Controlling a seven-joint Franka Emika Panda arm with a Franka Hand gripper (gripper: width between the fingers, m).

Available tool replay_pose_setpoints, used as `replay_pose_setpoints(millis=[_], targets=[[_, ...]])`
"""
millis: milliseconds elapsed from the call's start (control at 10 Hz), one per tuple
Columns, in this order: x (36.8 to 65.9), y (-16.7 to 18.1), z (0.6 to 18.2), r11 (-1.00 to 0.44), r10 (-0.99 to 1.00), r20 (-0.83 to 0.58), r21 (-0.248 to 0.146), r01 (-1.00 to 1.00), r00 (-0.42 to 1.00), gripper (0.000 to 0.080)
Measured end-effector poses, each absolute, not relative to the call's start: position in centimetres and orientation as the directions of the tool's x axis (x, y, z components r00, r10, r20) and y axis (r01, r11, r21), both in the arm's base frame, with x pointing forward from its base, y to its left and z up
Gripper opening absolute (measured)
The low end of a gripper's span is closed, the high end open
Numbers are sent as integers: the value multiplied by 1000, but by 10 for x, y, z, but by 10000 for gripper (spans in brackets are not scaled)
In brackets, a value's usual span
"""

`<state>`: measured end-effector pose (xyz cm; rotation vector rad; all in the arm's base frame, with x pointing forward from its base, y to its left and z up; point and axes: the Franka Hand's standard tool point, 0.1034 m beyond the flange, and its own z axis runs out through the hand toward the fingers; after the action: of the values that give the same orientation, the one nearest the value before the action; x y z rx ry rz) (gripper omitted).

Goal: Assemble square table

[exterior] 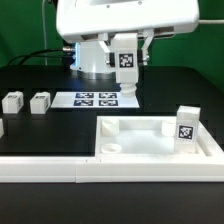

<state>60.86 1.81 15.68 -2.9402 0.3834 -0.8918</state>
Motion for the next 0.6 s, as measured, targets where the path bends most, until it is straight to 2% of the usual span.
replay_pose_setpoints(millis=[100,200,400,600], targets=[[608,35,168,-951,-307,625,-165,-263,718,287],[602,40,161,-963,-261,631,-123,-238,731,287],[602,35,158,-964,-259,621,-113,-242,740,287],[601,22,125,-979,-181,593,-32,-201,784,287]])
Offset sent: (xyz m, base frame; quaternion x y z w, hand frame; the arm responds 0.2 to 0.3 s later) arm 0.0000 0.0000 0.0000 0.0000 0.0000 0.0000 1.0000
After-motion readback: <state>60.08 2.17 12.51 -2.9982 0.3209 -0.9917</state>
